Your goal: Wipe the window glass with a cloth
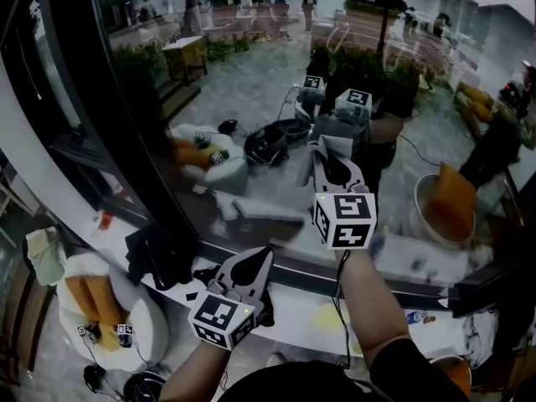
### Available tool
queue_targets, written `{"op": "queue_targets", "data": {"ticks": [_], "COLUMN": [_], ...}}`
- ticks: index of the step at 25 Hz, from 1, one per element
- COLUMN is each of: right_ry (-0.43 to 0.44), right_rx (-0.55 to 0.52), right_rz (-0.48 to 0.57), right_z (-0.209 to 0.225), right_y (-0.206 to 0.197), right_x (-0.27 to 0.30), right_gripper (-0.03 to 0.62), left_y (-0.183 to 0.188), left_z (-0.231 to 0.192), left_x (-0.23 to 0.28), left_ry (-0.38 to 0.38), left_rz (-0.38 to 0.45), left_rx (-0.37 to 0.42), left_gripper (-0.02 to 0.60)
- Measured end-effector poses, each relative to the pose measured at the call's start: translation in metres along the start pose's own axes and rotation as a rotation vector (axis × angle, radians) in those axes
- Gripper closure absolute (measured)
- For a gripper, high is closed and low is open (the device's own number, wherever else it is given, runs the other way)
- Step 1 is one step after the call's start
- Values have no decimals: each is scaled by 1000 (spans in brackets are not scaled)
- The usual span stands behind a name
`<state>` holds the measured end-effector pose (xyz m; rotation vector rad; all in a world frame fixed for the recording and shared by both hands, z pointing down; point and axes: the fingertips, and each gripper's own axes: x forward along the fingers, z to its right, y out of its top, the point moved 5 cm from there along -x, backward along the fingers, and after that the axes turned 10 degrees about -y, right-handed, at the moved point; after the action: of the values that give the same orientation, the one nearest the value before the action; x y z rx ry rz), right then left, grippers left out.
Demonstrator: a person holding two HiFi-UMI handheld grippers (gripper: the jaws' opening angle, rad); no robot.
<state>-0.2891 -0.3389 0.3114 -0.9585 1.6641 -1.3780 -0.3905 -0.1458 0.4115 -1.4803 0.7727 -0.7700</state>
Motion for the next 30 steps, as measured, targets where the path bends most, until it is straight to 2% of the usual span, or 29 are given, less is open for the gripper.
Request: {"op": "queue_targets", "data": {"ticks": [10, 21, 25, 30], "right_ry": [5, 20, 33, 28], "right_rx": [-3, 10, 35, 32], "right_rz": [3, -13, -17, 7], "right_z": [-1, -2, 2, 6], "right_y": [-2, -1, 2, 14], "right_x": [1, 2, -7, -25], "right_gripper": [551, 551, 551, 551], "left_y": [-4, -4, 1, 8], "left_z": [1, 4, 8, 16], "left_x": [2, -3, -1, 5], "left_ry": [-22, -7, 0, -29], "left_rz": [-3, 4, 19, 28], "left_rx": [-19, -34, -49, -51], "left_gripper": [575, 575, 575, 575]}}
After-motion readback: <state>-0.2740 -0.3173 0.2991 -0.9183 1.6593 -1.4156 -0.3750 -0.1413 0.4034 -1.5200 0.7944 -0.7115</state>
